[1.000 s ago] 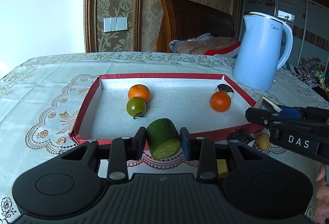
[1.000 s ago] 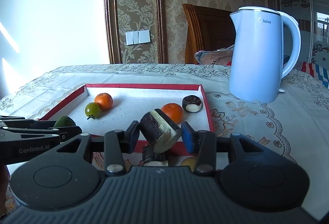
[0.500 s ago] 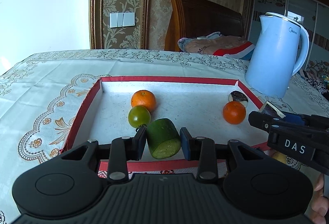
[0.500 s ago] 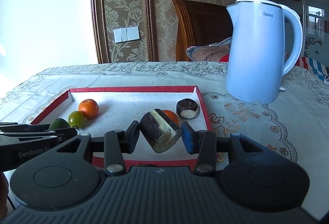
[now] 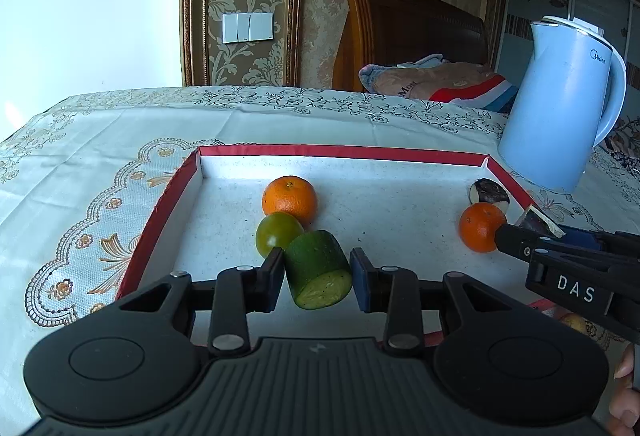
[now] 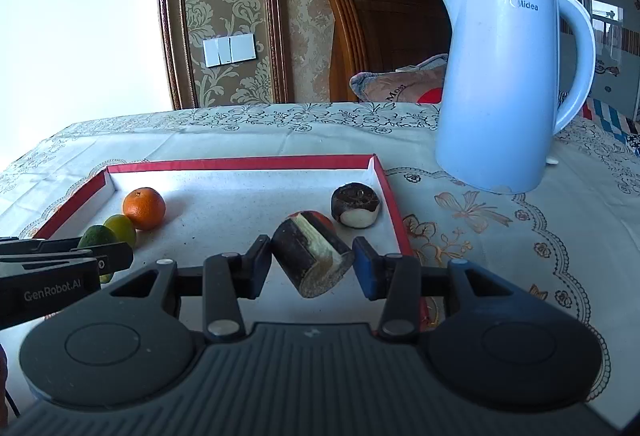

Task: Organize fruits
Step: 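Carry the cucumber piece into the tray with the left gripper while the right carries the sugarcane, then open the left gripper releasing the cucumber while the right gripper releases the sugarcane piece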

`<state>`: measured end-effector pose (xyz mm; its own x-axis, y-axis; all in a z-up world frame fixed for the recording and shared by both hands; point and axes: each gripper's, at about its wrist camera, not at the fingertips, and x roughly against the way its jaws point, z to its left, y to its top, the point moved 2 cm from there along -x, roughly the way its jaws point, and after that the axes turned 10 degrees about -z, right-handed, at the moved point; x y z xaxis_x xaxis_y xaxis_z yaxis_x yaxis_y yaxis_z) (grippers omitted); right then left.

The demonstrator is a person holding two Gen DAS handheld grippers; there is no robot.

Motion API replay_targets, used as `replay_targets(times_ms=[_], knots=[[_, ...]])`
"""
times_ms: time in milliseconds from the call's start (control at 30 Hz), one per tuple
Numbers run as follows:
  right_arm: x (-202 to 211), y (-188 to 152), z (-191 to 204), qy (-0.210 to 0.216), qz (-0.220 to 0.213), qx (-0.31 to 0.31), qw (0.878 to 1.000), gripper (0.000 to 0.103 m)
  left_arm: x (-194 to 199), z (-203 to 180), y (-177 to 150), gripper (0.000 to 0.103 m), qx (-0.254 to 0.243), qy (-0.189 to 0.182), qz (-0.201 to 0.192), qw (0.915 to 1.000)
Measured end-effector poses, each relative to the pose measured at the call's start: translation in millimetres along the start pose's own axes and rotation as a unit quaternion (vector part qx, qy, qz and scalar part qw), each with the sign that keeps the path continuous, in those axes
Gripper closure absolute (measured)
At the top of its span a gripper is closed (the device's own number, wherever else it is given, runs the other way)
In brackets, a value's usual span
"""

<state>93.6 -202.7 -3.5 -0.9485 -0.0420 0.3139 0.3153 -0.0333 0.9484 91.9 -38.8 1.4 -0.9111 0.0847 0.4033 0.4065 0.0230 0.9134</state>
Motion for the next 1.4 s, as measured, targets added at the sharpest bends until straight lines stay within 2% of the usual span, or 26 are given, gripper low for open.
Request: replay_targets(times_ms=[200, 667, 767, 833, 900, 1067, 1133, 1233, 1400], knots=[[-12, -2, -1, -0.006, 0.013, -0.005, 1.0, 0.061, -7, 0, 0, 0.068, -0.001, 0.006, 0.002, 1.0], [-12, -1, 0, -0.007, 0.009, -0.006, 1.0, 0.061, -20, 5, -1, 0.066, 0.008, 0.022, 0.011, 0.9997], [-13, 0, 0, -0.007, 0.008, -0.005, 1.0, 0.061, -18, 5, -1, 0.053, 0.006, 0.027, 0.004, 0.9996], [-12, -1, 0, -0.007, 0.008, -0.006, 1.0, 0.06, -16, 6, 0, 0.037, 0.01, 0.029, -0.004, 0.9995], [-12, -1, 0, -0.007, 0.008, -0.007, 1.0, 0.06, -14, 7, 2, 0.034, 0.015, 0.031, -0.013, 0.9993], [-9, 0, 1, -0.013, -0.004, -0.003, 1.0, 0.048, -16, 8, 1, 0.034, 0.015, 0.027, -0.001, 0.9995], [-7, 1, 2, -0.016, -0.01, -0.001, 1.0, 0.037, -16, 9, 1, 0.034, 0.02, 0.026, -0.001, 0.9995], [-6, 1, 1, -0.015, -0.012, -0.001, 1.0, 0.036, -15, 10, 1, 0.034, 0.022, 0.027, -0.005, 0.9994], [-4, 1, 0, -0.017, -0.016, -0.004, 1.0, 0.028, -14, 11, 1, 0.033, 0.025, 0.025, -0.004, 0.9994]])
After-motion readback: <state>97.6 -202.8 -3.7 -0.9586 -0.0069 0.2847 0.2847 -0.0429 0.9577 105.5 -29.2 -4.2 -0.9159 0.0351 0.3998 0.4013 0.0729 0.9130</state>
